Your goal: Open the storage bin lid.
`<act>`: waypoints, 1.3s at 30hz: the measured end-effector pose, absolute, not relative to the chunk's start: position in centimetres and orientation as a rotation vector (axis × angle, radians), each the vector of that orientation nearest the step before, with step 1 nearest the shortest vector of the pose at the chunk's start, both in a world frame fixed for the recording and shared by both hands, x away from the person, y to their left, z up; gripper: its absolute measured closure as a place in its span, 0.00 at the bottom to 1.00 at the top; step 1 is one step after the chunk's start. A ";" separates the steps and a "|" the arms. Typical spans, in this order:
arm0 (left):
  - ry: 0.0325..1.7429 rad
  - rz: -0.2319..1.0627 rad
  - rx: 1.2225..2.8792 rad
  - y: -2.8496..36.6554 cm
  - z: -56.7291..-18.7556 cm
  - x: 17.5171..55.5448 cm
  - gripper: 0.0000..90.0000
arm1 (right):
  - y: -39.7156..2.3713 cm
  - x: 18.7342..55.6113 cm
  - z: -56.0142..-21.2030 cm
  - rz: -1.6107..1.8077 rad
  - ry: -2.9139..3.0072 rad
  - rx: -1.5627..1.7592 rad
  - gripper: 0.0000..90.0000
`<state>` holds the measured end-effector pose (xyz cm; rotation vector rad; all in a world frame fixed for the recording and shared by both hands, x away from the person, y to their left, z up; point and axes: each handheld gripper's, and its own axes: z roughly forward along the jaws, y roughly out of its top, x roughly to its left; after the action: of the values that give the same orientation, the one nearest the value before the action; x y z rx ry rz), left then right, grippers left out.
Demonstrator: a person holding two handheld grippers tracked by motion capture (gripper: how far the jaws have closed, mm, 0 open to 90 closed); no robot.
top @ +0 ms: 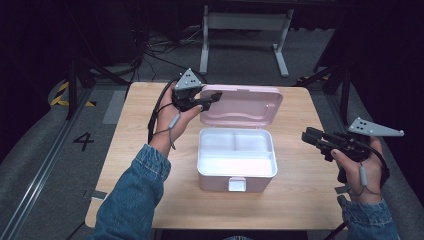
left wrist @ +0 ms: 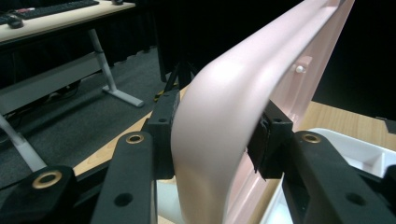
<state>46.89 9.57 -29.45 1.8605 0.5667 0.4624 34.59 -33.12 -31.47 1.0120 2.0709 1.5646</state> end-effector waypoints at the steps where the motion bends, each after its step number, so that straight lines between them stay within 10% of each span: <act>1: 0.566 0.465 1.864 9.6 -29.5 47.0 0.66 | -33.1 34.6 -31.5 1.566 2.073 1.015 0.74; 39: 0.683 0.407 1.835 9.3 -32.3 52.6 0.53 | -32.4 35.6 -32.6 1.497 2.123 1.011 0.62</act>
<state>52.57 9.34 -32.35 1.8353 0.6830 0.4070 35.56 -32.45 -32.59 1.0111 2.1232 1.4966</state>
